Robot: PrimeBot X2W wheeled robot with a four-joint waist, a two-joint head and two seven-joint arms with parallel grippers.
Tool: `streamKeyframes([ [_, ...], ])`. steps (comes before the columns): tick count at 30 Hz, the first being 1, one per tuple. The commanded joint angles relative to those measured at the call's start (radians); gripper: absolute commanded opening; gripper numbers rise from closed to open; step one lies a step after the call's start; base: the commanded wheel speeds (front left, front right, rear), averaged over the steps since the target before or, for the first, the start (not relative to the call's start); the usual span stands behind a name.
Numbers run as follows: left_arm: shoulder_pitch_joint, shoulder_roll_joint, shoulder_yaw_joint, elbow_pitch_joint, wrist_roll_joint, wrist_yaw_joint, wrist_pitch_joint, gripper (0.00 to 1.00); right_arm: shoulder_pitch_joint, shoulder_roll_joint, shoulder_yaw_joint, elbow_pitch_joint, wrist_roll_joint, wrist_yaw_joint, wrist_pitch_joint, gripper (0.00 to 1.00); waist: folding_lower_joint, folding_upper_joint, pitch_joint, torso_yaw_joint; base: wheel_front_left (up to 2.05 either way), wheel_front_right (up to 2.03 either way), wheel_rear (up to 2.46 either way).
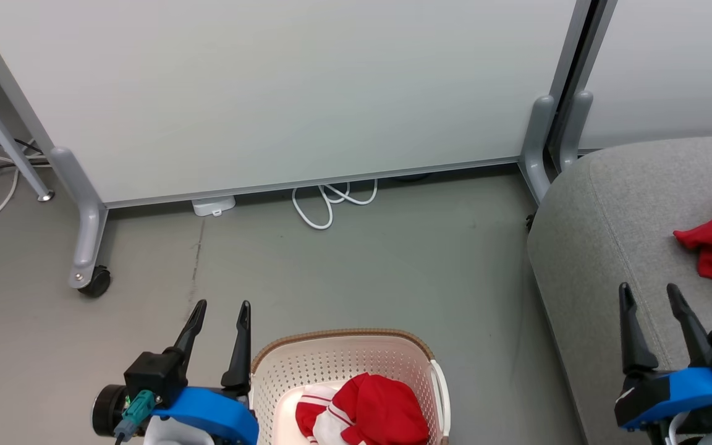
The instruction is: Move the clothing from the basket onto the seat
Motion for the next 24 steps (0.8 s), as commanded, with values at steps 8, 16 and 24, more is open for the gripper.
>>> streamKeyframes([
  [8,0.023,-0.007,0.029,0.02,0.011,-0.002,-0.003,1.0,0.079,0.025,0.061,-0.076,0.018,0.0,0.021,1.0,0.0003,-0.0001,-0.02,0.025,0.0,0.0,0.0],
  [16,0.03,-0.004,0.049,0.035,0.016,-0.002,-0.003,1.0,0.111,0.028,0.122,-0.091,0.065,0.0,0.025,1.0,0.0003,-0.0001,-0.027,0.034,0.0,0.0,0.0],
  [24,0.035,-0.005,0.058,0.038,0.017,-0.002,-0.003,1.0,0.112,0.028,0.126,-0.069,0.088,0.0,0.015,1.0,0.0003,-0.0001,-0.028,0.04,0.0,0.0,0.0],
])
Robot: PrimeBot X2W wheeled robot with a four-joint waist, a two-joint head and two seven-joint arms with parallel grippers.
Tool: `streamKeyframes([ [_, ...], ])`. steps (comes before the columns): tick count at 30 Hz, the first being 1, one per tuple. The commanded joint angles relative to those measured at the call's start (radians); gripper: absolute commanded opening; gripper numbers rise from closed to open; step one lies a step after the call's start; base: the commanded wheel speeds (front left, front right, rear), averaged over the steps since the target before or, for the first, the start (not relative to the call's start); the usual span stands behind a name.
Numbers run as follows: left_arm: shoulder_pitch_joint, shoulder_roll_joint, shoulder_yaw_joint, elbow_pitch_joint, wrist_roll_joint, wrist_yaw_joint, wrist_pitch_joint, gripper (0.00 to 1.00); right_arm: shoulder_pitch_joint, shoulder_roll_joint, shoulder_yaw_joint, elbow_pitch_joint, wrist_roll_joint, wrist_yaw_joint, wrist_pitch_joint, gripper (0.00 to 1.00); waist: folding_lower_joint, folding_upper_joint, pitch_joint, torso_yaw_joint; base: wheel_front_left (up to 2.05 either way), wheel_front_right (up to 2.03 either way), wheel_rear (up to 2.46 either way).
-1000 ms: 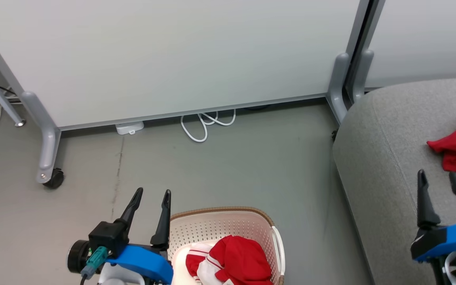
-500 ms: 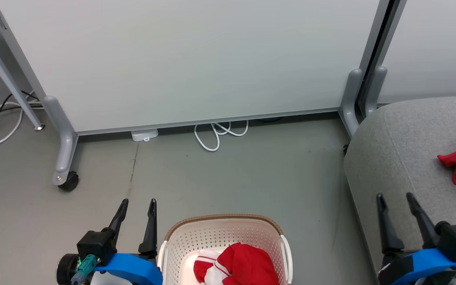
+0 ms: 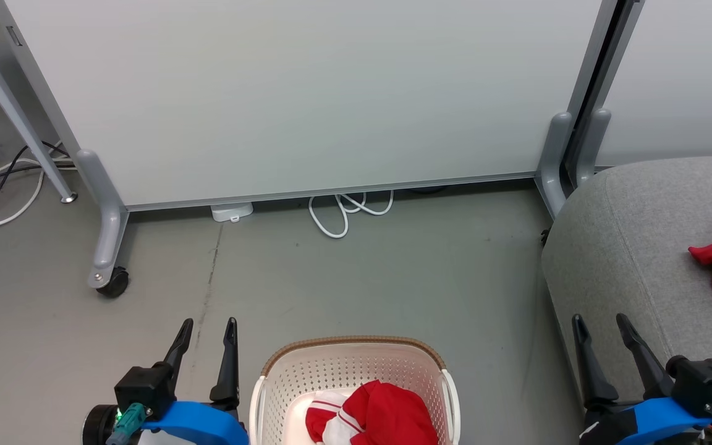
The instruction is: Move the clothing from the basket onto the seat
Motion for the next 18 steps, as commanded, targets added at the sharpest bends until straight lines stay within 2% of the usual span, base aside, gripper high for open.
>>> streamKeyframes([
  [1,0.006,0.002,0.007,0.0,0.001,-0.002,-0.003,1.0,0.01,0.001,0.0,0.002,0.004,0.0,-0.007,1.0,0.0,-0.0001,0.001,0.0,0.0,0.0,0.0],
  [11,0.003,0.0,-0.005,0.007,-0.005,-0.002,-0.003,1.0,-0.001,0.001,-0.004,0.01,0.006,0.0,-0.008,1.0,0.0,-0.0001,0.014,0.0,0.0,0.0,0.0],
  [18,-0.033,0.0,-0.024,0.011,-0.007,-0.002,-0.003,1.0,-0.037,0.001,0.004,-0.01,0.003,0.0,-0.014,1.0,0.0,-0.0001,0.087,-0.007,0.0,0.0,0.0],
])
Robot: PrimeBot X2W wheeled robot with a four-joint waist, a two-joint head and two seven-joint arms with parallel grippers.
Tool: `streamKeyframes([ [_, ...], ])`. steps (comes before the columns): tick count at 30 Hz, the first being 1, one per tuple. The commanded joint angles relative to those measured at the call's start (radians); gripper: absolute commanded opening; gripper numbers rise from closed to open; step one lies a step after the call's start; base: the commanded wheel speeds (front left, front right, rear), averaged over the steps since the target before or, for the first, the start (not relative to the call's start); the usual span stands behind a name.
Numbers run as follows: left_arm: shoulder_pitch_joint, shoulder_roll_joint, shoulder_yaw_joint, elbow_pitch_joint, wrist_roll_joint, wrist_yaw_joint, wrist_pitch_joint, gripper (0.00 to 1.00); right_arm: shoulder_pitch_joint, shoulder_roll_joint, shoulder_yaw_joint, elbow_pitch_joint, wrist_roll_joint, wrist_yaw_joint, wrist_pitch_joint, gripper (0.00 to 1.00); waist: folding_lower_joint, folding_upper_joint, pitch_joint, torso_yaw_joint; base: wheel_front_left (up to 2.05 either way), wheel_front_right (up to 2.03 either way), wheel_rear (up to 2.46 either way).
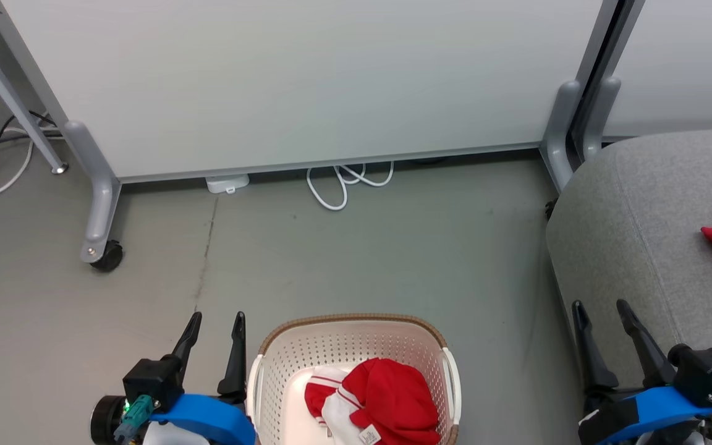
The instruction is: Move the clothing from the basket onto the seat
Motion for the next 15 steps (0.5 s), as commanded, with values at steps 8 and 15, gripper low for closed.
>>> streamKeyframes([
  [8,-0.099,-0.003,-0.052,0.022,-0.011,-0.002,-0.003,1.0,-0.081,0.001,0.001,-0.059,-0.026,0.0,-0.003,1.0,-0.0001,0.0,0.189,-0.019,0.0,0.0,0.0],
  [15,-0.208,-0.005,-0.094,0.071,-0.024,-0.002,-0.003,1.0,-0.187,0.001,0.02,-0.098,-0.052,0.0,0.004,1.0,-0.0001,0.0,0.353,-0.054,0.0,0.0,0.0],
])
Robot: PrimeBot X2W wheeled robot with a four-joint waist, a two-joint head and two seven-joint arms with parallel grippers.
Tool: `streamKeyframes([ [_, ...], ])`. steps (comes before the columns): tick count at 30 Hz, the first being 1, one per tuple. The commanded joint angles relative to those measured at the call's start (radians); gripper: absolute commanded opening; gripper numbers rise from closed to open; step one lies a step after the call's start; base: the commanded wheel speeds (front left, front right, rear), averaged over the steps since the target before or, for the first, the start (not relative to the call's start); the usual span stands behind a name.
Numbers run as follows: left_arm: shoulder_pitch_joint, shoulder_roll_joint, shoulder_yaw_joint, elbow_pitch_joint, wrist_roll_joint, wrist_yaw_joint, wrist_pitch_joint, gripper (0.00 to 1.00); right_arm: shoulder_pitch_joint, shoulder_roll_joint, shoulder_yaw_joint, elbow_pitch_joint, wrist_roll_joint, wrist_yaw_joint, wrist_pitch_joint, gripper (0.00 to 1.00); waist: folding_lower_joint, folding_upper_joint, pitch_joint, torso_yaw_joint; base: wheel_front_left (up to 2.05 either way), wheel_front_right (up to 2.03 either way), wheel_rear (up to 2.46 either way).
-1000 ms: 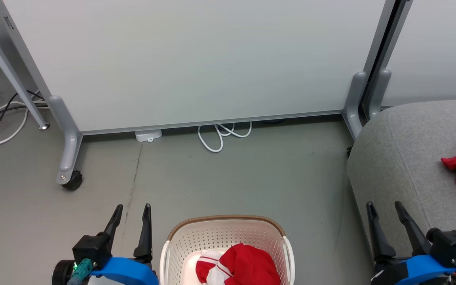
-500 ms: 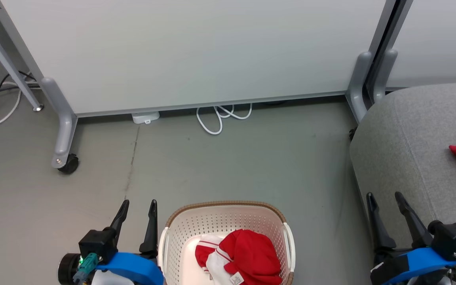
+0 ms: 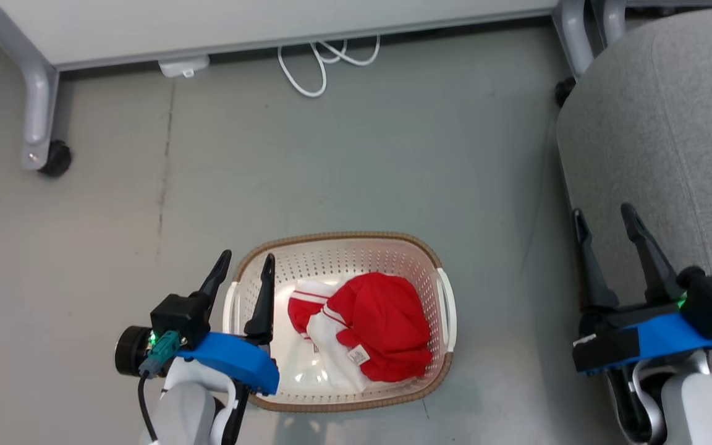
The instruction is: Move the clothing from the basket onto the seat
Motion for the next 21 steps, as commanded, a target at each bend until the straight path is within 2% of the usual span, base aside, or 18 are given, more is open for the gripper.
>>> streamKeyframes([
  [1,-0.045,0.0,-0.012,0.013,-0.005,-0.002,-0.003,1.0,-0.036,0.0,0.004,-0.01,-0.007,0.0,0.001,1.0,-0.0002,0.0,0.101,-0.032,0.0,0.0,0.0],
  [8,-0.173,-0.007,-0.098,0.119,-0.021,-0.003,-0.003,1.0,-0.135,0.001,0.03,-0.032,-0.014,0.0,-0.011,1.0,-0.0002,0.0,0.247,-0.069,0.0,0.0,0.0],
  [14,-0.259,-0.013,-0.162,0.215,-0.059,-0.003,-0.003,1.0,-0.176,0.0,0.058,-0.043,-0.017,0.0,-0.018,1.0,-0.0002,0.0,0.327,-0.097,0.0,0.0,0.0],
  [21,-0.341,-0.016,-0.262,0.348,-0.148,-0.003,-0.003,1.0,-0.212,0.0,0.098,-0.058,-0.012,0.0,-0.036,1.0,-0.0002,0.0,0.414,-0.147,0.0,0.0,0.0],
])
